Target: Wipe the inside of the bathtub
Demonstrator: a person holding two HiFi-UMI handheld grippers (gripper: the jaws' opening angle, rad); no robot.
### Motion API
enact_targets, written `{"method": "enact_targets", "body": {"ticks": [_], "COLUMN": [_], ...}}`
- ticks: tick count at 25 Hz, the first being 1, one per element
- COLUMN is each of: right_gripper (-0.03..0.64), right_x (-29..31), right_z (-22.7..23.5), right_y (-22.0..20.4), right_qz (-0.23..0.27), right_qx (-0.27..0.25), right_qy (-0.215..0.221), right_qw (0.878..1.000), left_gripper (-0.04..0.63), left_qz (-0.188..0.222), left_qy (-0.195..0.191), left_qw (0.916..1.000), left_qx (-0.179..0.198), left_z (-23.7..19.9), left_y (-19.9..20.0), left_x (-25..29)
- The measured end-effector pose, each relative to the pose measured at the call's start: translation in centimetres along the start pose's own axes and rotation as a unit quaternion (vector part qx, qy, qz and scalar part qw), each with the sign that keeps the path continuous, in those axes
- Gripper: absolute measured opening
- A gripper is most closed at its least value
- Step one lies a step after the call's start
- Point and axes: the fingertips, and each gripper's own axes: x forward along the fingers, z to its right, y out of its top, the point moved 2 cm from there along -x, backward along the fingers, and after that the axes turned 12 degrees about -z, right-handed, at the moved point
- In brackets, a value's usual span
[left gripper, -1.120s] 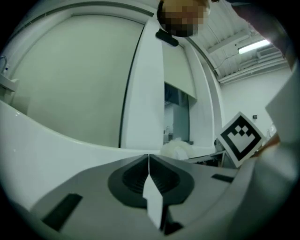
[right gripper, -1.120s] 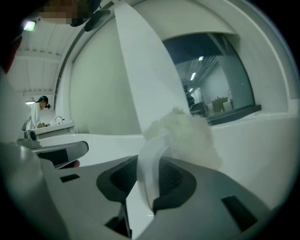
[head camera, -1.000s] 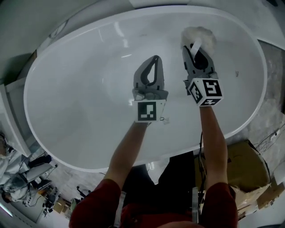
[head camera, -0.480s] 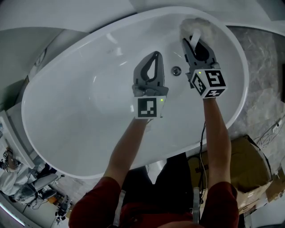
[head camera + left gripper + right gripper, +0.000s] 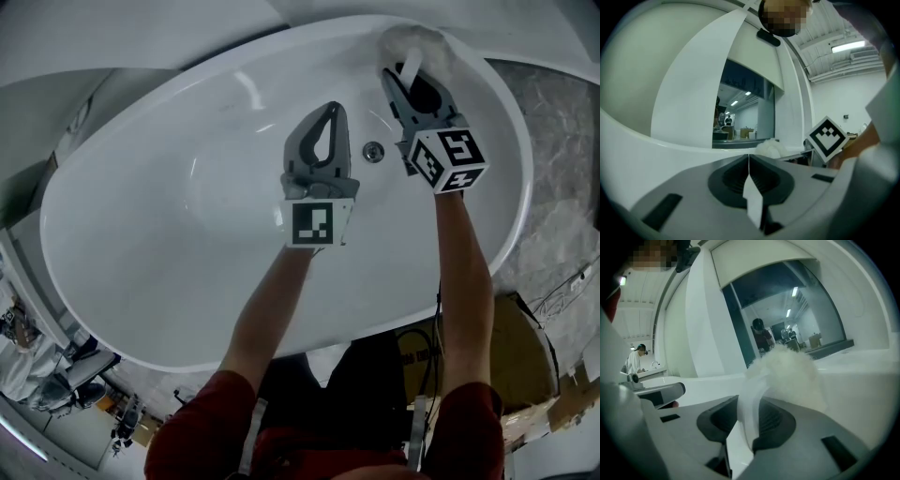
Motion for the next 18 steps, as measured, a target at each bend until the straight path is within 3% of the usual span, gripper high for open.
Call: {"method": "enact_targets", "body": {"ticks": [12,18], "right_gripper": [0.098,0.098], "right_x": [5.5,8.4], "right_z": [-9.1,-15.8], "right_y": [0.4,-0.1], "right_qz": [-0.016,-0.03], "right_qx": [-0.016,-0.032], "right_qy": [0.033,0.061], "right_qw": [0.999,0.997], "left_gripper": [0.015,0.015], "left_qz": [0.006,-0.003], "left_qy": [0.037,0.074], "left_qw": [0.9991,0.9972], "left_qx": [-0.021,-0.008], "left_z": [-8.4,-13.9], "left_y": [-0.7,-1.9], "left_x": [-5.0,-9.5]}}
